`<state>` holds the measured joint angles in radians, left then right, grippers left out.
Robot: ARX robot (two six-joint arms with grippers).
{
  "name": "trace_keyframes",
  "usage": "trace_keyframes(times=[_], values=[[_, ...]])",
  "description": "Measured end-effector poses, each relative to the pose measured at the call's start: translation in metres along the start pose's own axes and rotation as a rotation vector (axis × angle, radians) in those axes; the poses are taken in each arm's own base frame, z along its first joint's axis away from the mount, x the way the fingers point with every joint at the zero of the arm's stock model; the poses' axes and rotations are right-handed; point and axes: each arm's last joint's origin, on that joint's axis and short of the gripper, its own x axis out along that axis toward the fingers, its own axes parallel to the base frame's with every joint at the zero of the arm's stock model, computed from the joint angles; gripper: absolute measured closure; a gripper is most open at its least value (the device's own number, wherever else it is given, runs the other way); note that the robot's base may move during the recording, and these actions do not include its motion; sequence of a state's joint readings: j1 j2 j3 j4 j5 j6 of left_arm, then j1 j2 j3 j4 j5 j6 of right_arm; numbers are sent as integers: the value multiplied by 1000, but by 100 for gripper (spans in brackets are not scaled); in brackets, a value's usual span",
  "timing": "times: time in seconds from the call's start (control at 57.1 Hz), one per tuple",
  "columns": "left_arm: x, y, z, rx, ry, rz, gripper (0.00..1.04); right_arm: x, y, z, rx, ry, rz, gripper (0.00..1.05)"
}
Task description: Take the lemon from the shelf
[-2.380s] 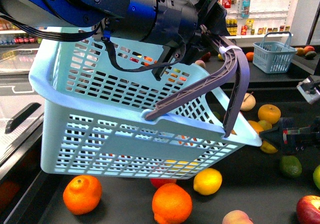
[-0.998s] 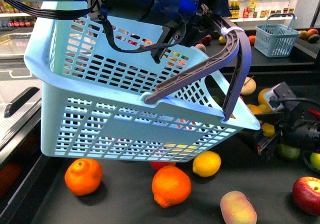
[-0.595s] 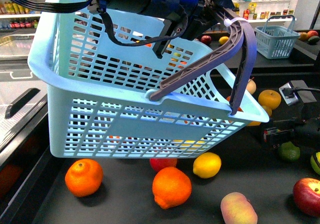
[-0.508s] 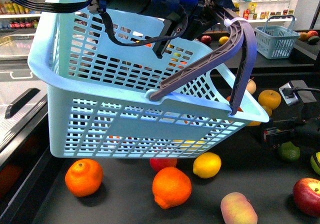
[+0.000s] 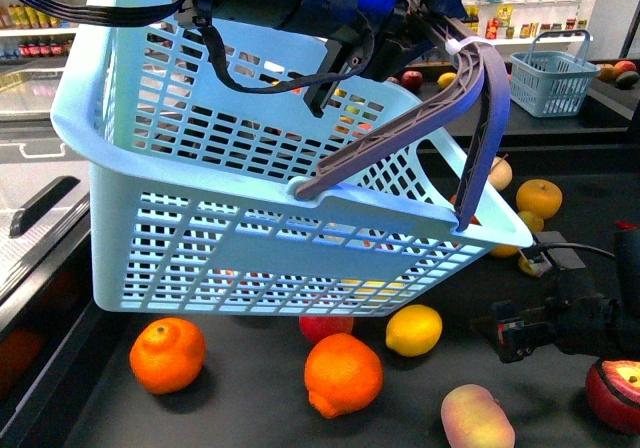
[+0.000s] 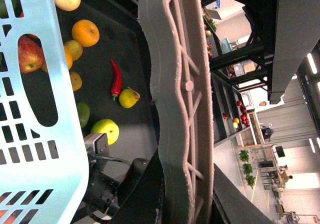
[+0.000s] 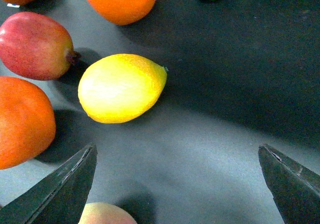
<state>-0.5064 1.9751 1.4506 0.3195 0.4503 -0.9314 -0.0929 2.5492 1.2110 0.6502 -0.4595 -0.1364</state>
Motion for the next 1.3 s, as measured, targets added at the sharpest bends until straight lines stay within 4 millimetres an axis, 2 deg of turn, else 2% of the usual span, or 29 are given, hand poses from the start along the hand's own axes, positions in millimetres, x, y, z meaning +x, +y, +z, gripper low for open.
trace_keyframes(times=[0.21, 0.42, 0.77, 0.998, 1.12, 1.295], values=[[0, 0, 0, 0, -1, 1, 93, 24, 9, 8, -189, -22, 25, 7], [0, 0, 0, 1, -1, 0, 93, 42, 22, 11, -425, -15, 146, 7], [0, 0, 0, 3, -1, 1, 93, 67, 23, 3, -713, 11, 254, 7], [0, 0, 0, 6, -2, 1, 93, 92, 22, 19, -868, -49, 230, 7], [0, 0, 0, 6, -3, 2, 93, 106, 22, 22, -898, -24, 227, 7], [0, 0, 0, 4, -1, 1, 93, 123, 15, 15, -903, 37, 225, 7]])
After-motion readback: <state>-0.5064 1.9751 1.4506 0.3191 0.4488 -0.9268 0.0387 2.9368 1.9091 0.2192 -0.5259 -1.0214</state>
